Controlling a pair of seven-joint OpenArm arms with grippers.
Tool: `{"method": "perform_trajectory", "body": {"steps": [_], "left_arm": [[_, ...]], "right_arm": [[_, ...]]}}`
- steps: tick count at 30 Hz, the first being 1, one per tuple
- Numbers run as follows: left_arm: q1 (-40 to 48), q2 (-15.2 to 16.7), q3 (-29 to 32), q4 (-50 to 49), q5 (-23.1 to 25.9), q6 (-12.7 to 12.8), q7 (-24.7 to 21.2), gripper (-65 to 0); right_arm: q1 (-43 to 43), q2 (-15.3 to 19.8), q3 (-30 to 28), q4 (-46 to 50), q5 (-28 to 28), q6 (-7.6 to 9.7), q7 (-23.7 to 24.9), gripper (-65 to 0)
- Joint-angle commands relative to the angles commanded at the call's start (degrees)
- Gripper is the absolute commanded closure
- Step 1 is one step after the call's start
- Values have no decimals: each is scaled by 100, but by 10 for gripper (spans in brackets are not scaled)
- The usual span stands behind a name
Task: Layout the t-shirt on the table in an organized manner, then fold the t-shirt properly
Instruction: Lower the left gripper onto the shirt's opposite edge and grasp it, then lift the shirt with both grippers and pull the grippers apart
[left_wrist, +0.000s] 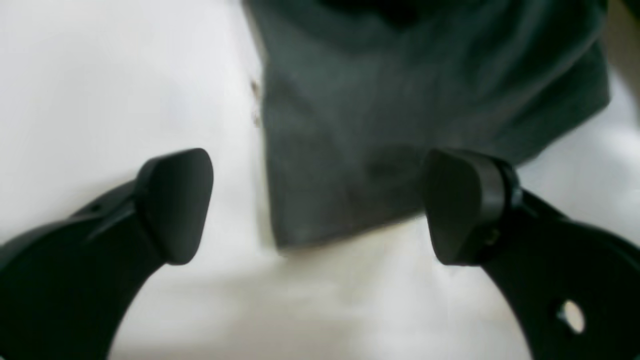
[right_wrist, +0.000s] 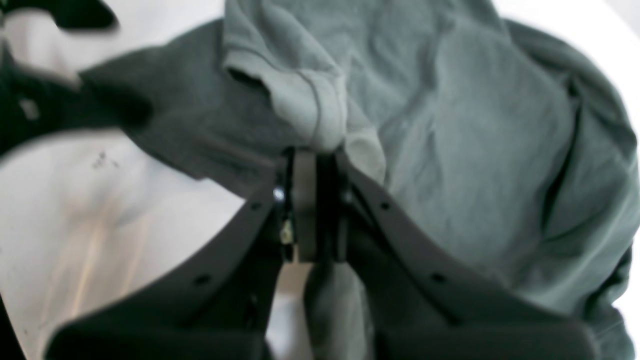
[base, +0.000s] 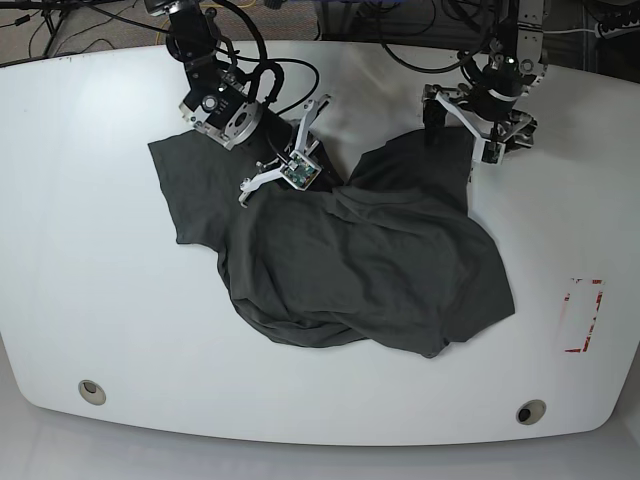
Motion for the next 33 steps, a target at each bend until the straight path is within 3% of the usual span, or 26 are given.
{"method": "perform_trajectory", "body": {"steps": [9, 16, 31, 33], "left_arm": [[-105, -9, 35, -281, 0, -369, 0, -218], [-114, -9, 26, -220, -9, -378, 0, 0], [70, -18, -1081, 923, -9, -387, 26, 0], [0, -53, -1345, 949, 0, -387, 229, 0]], "right_arm": [[9, 123, 9, 237, 0, -26, -132, 0], [9, 79, 475, 273, 18, 9, -105, 0], [229, 70, 1574, 360, 53, 18, -105, 0], [325, 70, 1688, 360, 53, 18, -114, 0]]}}
